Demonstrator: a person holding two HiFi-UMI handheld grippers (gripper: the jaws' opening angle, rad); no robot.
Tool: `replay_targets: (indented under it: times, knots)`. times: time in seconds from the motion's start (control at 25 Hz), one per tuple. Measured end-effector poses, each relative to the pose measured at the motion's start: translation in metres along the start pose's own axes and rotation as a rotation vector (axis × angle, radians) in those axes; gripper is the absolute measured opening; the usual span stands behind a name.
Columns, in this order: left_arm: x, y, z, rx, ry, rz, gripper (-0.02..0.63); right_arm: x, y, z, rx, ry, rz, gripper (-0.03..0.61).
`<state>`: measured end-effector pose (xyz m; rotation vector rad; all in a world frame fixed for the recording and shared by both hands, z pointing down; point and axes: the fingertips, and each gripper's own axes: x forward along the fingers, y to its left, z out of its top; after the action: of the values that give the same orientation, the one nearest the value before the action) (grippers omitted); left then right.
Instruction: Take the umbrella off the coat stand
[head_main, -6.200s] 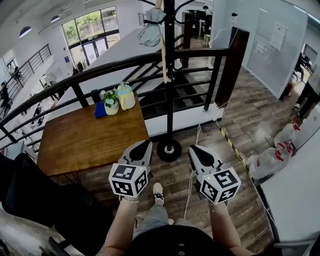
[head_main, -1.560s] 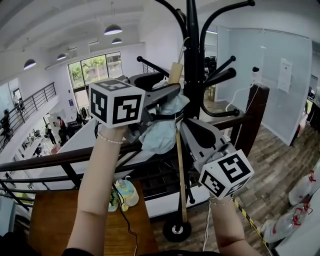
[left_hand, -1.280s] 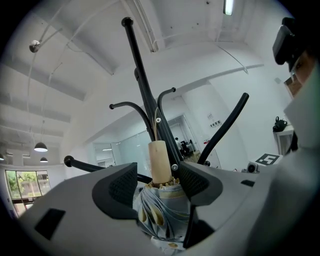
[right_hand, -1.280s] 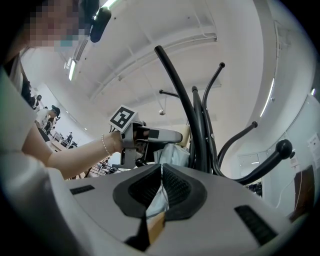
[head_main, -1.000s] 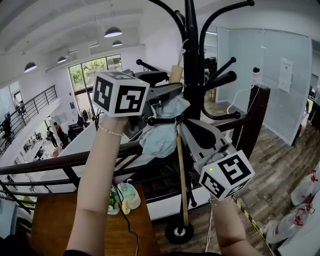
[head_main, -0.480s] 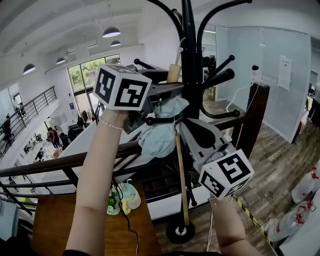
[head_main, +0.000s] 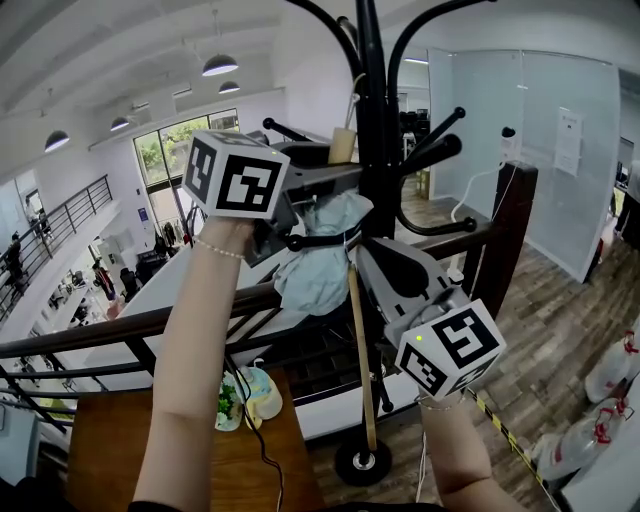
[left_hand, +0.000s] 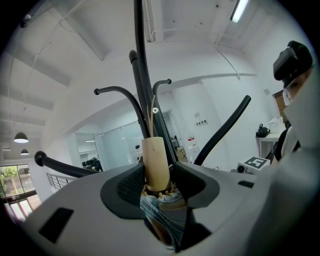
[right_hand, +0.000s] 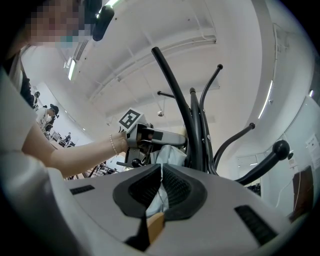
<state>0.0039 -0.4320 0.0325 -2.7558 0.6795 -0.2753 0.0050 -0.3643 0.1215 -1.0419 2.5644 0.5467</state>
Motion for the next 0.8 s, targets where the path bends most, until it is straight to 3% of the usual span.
replay_targets:
  times: [0.4,0.8]
  knots:
    - [-0.009,0.003,0.006,-0.017,-0.064,0.027,0.155,0.0,-0.003,-0.001,0.002,-0.005,-0.001,0.032]
    - [-0.026,0.012,0.022,0.04,-0.128,0.127,0.155,0.001,0.001,0.003,-0.005,-0.015,0.001,0.032]
